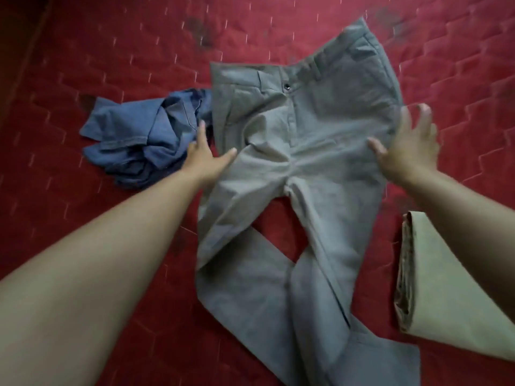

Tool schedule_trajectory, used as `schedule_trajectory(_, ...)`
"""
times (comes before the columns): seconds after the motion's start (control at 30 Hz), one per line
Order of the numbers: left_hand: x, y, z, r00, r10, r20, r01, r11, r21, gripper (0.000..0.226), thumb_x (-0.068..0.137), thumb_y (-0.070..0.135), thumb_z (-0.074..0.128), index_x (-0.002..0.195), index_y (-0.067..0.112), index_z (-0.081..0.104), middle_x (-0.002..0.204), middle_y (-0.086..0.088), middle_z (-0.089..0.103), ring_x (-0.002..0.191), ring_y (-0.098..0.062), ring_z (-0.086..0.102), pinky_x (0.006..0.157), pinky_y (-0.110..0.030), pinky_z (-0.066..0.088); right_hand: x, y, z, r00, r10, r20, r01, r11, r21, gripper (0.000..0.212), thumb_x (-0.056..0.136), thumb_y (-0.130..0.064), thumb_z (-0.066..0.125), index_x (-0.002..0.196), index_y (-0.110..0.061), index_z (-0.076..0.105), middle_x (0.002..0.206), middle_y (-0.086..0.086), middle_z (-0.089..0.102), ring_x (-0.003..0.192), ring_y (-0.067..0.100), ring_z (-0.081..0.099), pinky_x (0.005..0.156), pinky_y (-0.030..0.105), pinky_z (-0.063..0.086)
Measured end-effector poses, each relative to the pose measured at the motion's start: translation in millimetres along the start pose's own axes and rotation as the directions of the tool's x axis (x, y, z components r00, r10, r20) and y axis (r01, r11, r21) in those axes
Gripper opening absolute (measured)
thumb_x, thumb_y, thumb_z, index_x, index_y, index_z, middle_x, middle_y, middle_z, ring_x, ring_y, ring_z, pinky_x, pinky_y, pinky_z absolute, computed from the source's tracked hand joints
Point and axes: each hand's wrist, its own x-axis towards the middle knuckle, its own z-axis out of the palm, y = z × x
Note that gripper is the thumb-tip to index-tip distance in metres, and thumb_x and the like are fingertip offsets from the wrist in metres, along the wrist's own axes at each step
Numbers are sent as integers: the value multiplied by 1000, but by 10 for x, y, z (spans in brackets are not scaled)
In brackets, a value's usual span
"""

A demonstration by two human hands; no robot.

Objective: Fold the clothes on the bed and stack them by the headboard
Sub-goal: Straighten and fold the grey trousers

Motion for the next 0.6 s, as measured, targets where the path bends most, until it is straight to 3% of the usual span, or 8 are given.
schedule_trajectory(0.13, -360, -486, 427, 996, 94, 7, -94, 991, 95, 66, 88, 37, 58, 143, 15, 30, 139, -19, 40, 127, -34, 41, 103, -37, 34, -761, -107, 565, 965, -106, 240, 91, 993, 74, 68, 85, -39, 62, 140, -12, 32, 151, 15, 15, 133, 37, 28, 106, 47, 31)
schedule_trajectory(0.27, -745, -1028, 622, 992, 117, 53, -125, 977, 171, 50, 89, 32, 58, 132, 11, 46, 133, -15, 46, 122, -32, 45, 102, -44, 38, -1524, -242, 1068, 908, -143, 393, 80, 982, 173, 60, 87, -38, 60, 137, -9, 41, 144, 14, 32, 129, 34, 35, 106, 42, 32)
schedule_trajectory(0.47, -834, -1589, 581, 988, 119, -104, -106, 987, 124, 34, 90, 16, 55, 123, 6, 54, 126, -16, 51, 119, -31, 47, 103, -37, 33, -1901, -473, 1458, 964, -79, 253, 82, 997, -1, 51, 86, -42, 59, 127, -13, 54, 138, 13, 44, 130, 35, 31, 108, 46, 22)
schedule_trajectory(0.53, -724, -1686, 590, 986, 103, -131, -91, 992, 91, 34, 91, 14, 55, 124, 6, 54, 126, -16, 52, 118, -30, 48, 102, -34, 33, -1944, -570, 1570, 967, -95, 237, 91, 995, 26, 49, 87, -39, 59, 125, -10, 55, 138, 16, 43, 134, 35, 28, 112, 45, 15)
schedule_trajectory(0.6, -550, -1725, 624, 983, 107, -150, -100, 994, 54, 36, 90, 14, 55, 126, 8, 52, 125, -17, 52, 115, -31, 50, 99, -32, 35, -1989, -689, 1696, 953, -148, 265, 120, 986, 119, 49, 88, -38, 58, 125, -7, 54, 135, 15, 46, 130, 33, 33, 111, 39, 20)
